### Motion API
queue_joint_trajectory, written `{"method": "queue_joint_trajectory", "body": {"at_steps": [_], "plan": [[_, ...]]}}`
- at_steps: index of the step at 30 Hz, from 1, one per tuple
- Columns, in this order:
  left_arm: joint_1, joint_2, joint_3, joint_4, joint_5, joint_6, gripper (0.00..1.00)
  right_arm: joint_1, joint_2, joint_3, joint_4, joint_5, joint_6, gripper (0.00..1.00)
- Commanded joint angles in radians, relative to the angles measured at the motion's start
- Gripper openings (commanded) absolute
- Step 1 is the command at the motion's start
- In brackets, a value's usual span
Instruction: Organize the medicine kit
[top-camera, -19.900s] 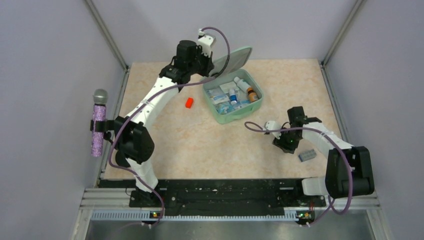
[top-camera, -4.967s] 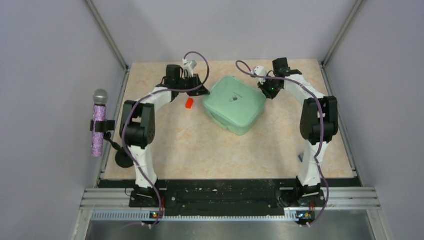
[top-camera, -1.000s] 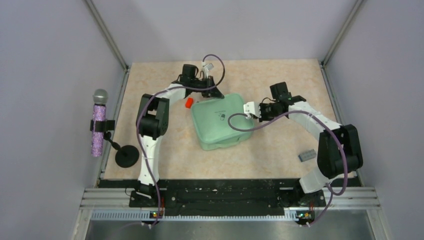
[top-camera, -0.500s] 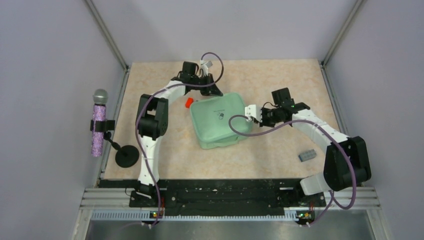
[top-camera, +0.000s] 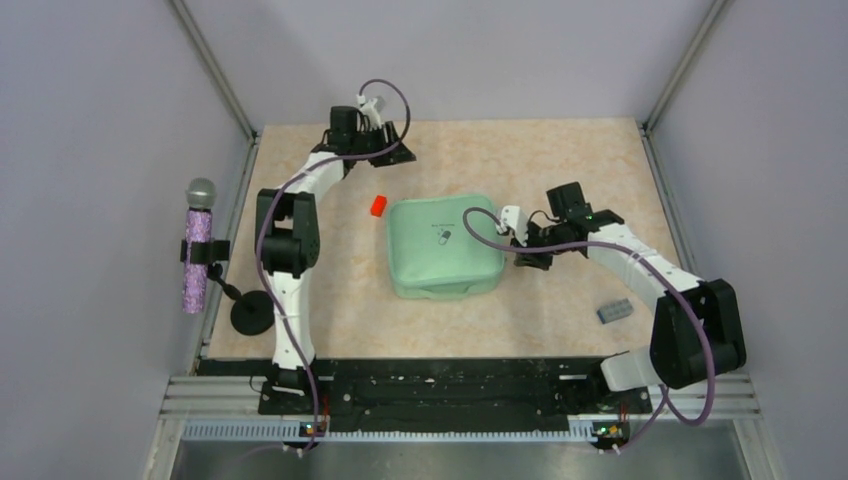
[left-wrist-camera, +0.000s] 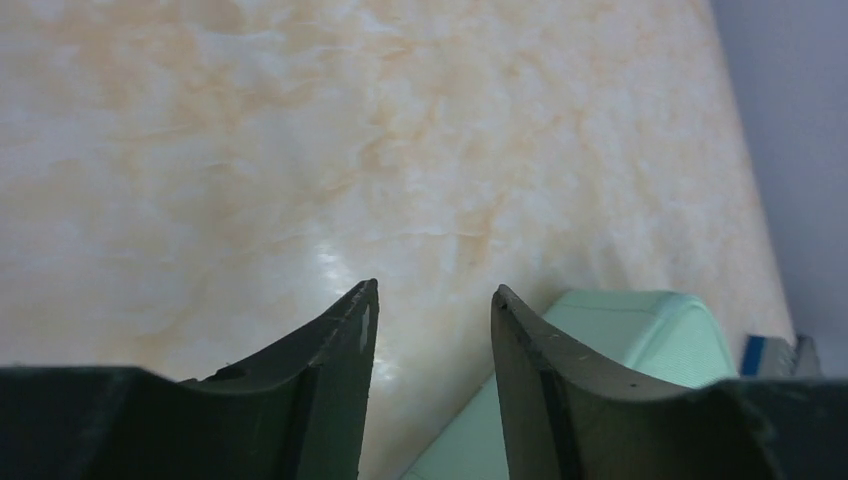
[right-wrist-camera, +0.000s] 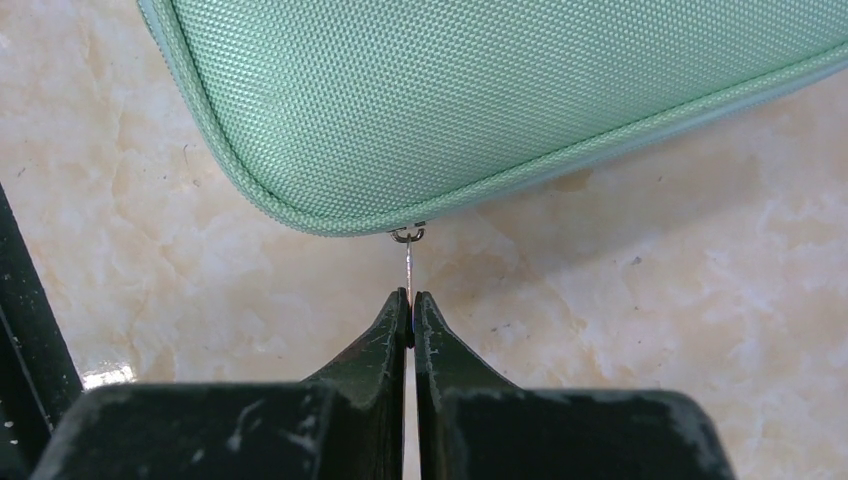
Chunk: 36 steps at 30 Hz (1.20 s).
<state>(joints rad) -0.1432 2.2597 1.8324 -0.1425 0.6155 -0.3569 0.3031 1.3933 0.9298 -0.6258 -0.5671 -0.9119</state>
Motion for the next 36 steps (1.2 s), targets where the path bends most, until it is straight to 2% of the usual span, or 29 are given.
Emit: {"method": "queue_joint_trajectory", "body": {"at_steps": [1,6,12,15,19,21,26,31,33,36], "plan": [[-0.036,-0.076,-0.03,0.114,0.29,0.062,0.53,-0.034,0.021,0.035,0.008,-0.02,0.007,0.0],[-0.079,-0.059,-0.058,0.025,0.364,0.179,0.61,-0.049,0.059,0.055,0.03,-0.029,0.023,0.0],[-0.139,-0.031,-0.076,-0.002,0.406,0.203,0.62,-0.076,0.079,0.069,0.111,-0.005,0.1,0.0],[-0.169,-0.038,-0.087,-0.057,0.414,0.264,0.62,-0.081,0.107,0.099,0.135,0.016,0.1,0.0],[-0.193,-0.045,-0.11,-0.14,0.36,0.345,0.61,-0.088,0.179,0.174,0.164,0.047,0.091,0.0],[-0.194,-0.047,-0.127,-0.153,0.329,0.348,0.56,-0.087,0.219,0.21,0.181,0.062,0.077,0.0],[-0.179,-0.091,-0.189,-0.171,0.285,0.333,0.33,-0.088,0.328,0.303,0.223,0.104,0.055,0.0],[-0.139,-0.205,-0.37,-0.048,0.259,0.233,0.16,-0.088,0.414,0.382,0.266,0.109,0.064,0.0],[-0.116,-0.231,-0.411,-0.033,0.255,0.182,0.06,-0.089,0.435,0.409,0.266,0.105,0.049,0.0],[-0.084,-0.26,-0.454,-0.022,0.257,0.163,0.01,-0.09,0.453,0.435,0.25,0.08,-0.013,0.0]]}}
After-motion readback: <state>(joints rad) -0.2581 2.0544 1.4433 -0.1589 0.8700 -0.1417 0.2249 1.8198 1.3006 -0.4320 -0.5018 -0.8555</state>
